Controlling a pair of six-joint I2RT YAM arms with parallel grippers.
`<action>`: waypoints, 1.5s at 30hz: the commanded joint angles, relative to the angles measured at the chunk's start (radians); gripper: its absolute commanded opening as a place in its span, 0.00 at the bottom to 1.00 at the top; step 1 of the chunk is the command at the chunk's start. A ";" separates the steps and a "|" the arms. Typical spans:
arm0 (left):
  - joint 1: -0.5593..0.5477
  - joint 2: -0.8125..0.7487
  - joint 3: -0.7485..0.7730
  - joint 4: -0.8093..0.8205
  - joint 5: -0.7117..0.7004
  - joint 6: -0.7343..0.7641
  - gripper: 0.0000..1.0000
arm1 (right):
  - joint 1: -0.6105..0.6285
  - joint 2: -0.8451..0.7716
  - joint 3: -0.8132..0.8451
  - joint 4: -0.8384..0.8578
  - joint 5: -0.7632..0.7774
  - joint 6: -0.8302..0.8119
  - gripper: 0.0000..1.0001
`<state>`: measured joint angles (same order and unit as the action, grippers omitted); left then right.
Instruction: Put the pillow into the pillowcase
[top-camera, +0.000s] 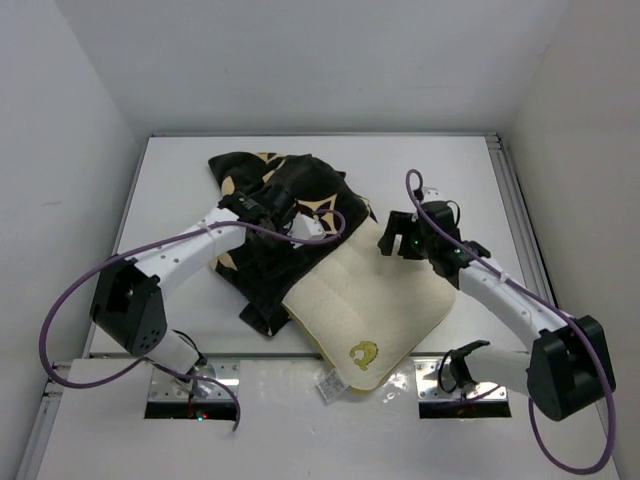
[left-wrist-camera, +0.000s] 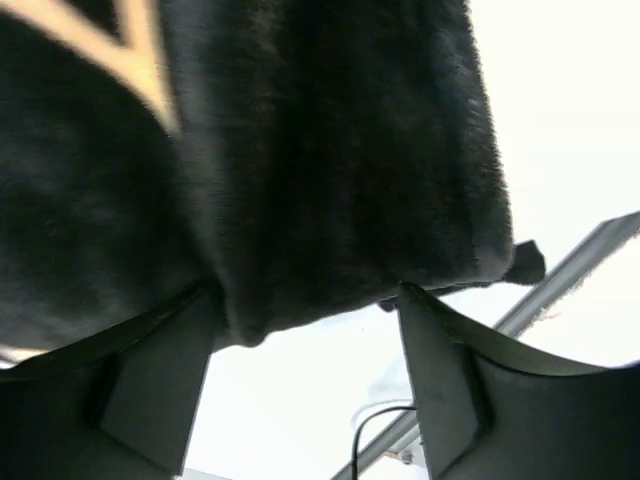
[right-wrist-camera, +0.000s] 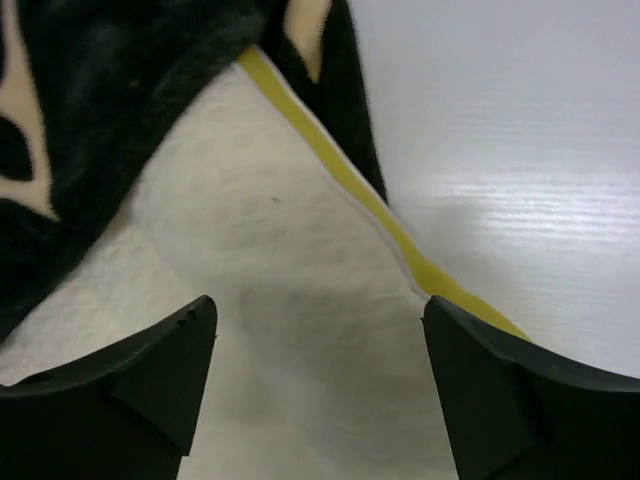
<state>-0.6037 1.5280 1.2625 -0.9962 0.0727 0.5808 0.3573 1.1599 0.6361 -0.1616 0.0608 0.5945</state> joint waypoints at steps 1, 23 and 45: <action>-0.021 -0.058 -0.014 0.065 0.033 -0.018 0.71 | 0.046 0.030 0.096 -0.053 -0.056 -0.133 0.85; -0.182 0.227 0.109 0.314 -0.036 -0.130 0.00 | 0.040 -0.027 0.132 -0.297 0.002 -0.174 0.99; -0.220 0.210 0.437 0.249 0.246 -0.012 0.00 | 0.115 -0.222 -0.243 0.674 -0.158 0.198 0.00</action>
<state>-0.7856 1.7271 1.5864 -0.8276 0.1474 0.5350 0.4217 1.0088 0.3756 0.1810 -0.1524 0.6621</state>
